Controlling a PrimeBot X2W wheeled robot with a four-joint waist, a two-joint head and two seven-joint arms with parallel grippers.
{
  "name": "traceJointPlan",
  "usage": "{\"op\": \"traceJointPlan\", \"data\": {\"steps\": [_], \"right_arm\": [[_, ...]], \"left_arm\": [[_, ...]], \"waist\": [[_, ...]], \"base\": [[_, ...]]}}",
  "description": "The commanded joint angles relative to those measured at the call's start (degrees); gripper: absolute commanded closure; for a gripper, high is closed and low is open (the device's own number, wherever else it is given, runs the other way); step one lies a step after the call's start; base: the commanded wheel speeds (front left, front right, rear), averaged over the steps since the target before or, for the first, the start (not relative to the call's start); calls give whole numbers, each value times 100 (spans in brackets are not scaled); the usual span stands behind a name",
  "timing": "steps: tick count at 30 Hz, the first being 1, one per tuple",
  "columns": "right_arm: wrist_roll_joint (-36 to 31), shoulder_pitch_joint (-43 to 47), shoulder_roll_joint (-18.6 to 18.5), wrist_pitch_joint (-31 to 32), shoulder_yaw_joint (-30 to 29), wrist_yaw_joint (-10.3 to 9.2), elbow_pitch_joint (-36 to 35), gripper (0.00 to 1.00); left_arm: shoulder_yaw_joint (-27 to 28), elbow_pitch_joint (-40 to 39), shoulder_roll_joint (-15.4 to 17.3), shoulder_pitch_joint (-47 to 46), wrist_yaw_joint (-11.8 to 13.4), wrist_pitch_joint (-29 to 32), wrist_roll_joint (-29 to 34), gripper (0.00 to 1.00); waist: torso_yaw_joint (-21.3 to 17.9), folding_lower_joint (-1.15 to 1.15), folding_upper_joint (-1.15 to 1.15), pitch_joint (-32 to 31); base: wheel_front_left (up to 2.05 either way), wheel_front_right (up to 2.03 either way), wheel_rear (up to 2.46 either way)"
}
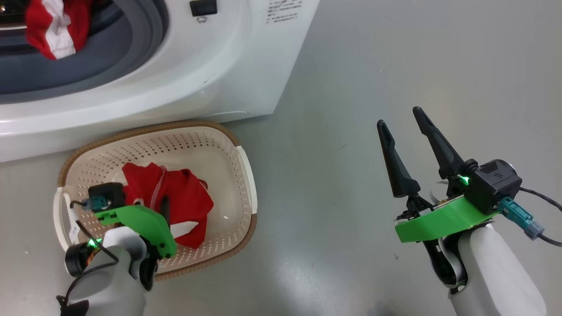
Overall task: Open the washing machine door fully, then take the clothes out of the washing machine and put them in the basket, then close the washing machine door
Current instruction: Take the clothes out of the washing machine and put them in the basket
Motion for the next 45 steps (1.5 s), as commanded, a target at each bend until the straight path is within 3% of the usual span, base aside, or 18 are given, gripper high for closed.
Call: {"op": "traceJointPlan", "data": {"steps": [1, 15, 22, 45], "right_arm": [[16, -49, 13, -37, 111, 3, -101, 0], [-164, 106, 13, -37, -75, 3, 26, 0], [-305, 277, 13, -37, -202, 3, 82, 0], [-465, 811, 13, -37, -474, 3, 79, 0]], "left_arm": [[96, -36, 181, -11, -29, -92, 6, 0], [112, -63, 79, 189, -283, -798, -209, 0], [-24, -487, 34, 418, -341, -997, -112, 0], [548, -4488, 100, 2501, -52, -1016, 836, 0]], "waist": [[19, 0, 0, -18], [301, 0, 0, -617], [510, 0, 0, -1049], [744, 0, 0, -2049]], "base": [[0, 0, 0], [0, 0, 0], [0, 0, 0], [0, 0, 0]]}}
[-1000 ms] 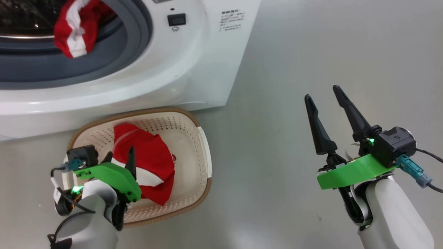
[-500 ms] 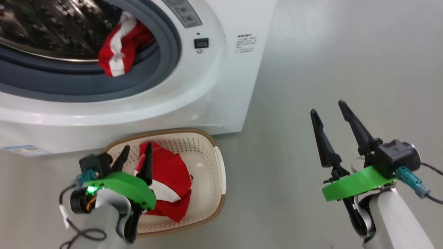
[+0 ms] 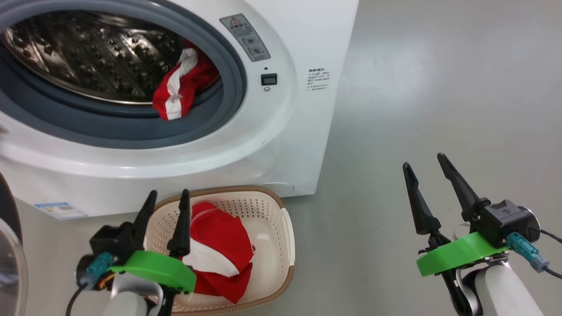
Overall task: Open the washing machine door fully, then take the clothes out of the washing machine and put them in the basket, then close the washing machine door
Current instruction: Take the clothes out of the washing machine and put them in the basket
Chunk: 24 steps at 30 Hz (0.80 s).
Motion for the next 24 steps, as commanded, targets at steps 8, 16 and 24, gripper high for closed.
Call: {"op": "traceJointPlan", "data": {"steps": [8, 16, 24], "right_arm": [[-126, 318, 8, -37, -69, 3, -309, 0], [-125, 637, 8, -37, -202, 3, -476, 0], [-50, 1017, 8, -37, -207, 3, -647, 0]], "left_arm": [[578, -1436, 169, 766, 219, -70, 472, 0], [725, -2004, 149, 1355, 269, -70, 667, 0], [815, -2161, 206, 1738, 234, -70, 673, 0]], "waist": [[17, 0, 0, -405], [22, 0, 0, -729], [-34, 0, 0, -1000]], "base": [[0, 0, 0], [0, 0, 0], [0, 0, 0]]}}
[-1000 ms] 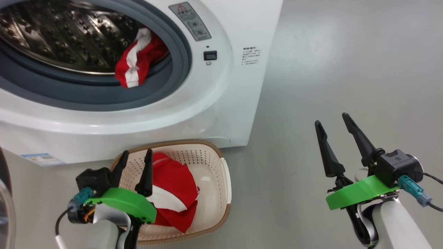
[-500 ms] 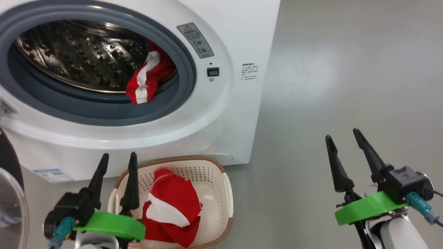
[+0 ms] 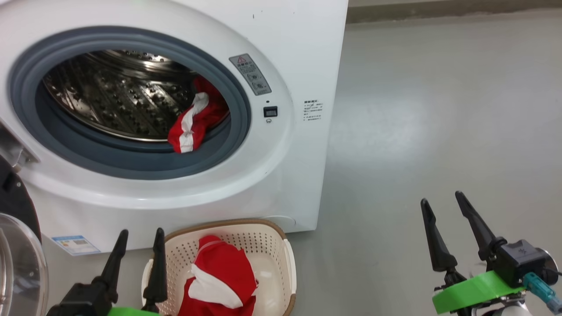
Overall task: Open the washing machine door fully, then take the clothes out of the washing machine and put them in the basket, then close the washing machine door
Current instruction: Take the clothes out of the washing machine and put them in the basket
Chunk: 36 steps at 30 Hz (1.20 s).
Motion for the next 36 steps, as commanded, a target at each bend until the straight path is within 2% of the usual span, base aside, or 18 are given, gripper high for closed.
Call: {"op": "traceJointPlan", "data": {"steps": [1, 12, 36], "right_arm": [[51, 18, -20, -37, 141, 3, -185, 0], [-65, 283, -20, -37, 275, 3, -327, 0], [-41, 213, -20, -37, 295, 3, -330, 0]], "left_arm": [[224, -184, 109, 23, 0, -69, 45, 0], [187, -185, 161, 354, 37, -69, 127, 0], [99, -205, 79, 222, 151, -69, 78, 0]], "waist": [[-38, 0, 0, -128], [-93, 0, 0, -368], [-19, 0, 0, -254]], "base": [[0, 0, 0], [0, 0, 0], [0, 0, 0]]}}
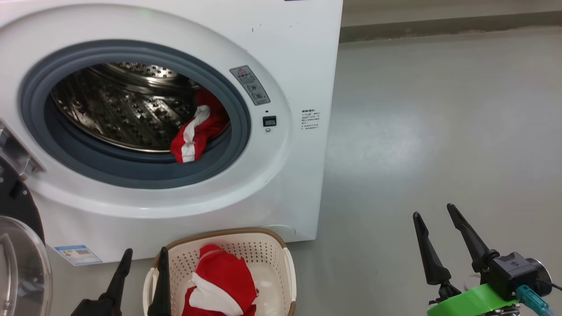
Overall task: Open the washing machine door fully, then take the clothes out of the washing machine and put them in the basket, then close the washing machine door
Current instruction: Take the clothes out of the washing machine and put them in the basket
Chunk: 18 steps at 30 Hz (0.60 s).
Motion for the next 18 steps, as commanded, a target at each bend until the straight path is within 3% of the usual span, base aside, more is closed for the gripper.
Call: {"op": "traceJointPlan", "data": {"steps": [1, 9, 18], "right_arm": [[0, -124, -39, -37, 143, 3, -155, 0], [-19, -302, -39, -37, 208, 3, -219, 0], [-76, -676, -39, -37, 262, 3, -287, 0]], "left_arm": [[195, -150, 24, -216, 54, -69, -36, 0], [182, -23, -4, -690, 128, -12, -147, 0], [129, 223, 94, -1815, 130, 95, -147, 0]], "waist": [[12, 0, 0, 63], [31, 0, 0, 449], [73, 0, 0, 1156]], "base": [[0, 0, 0], [0, 0, 0], [0, 0, 0]]}}
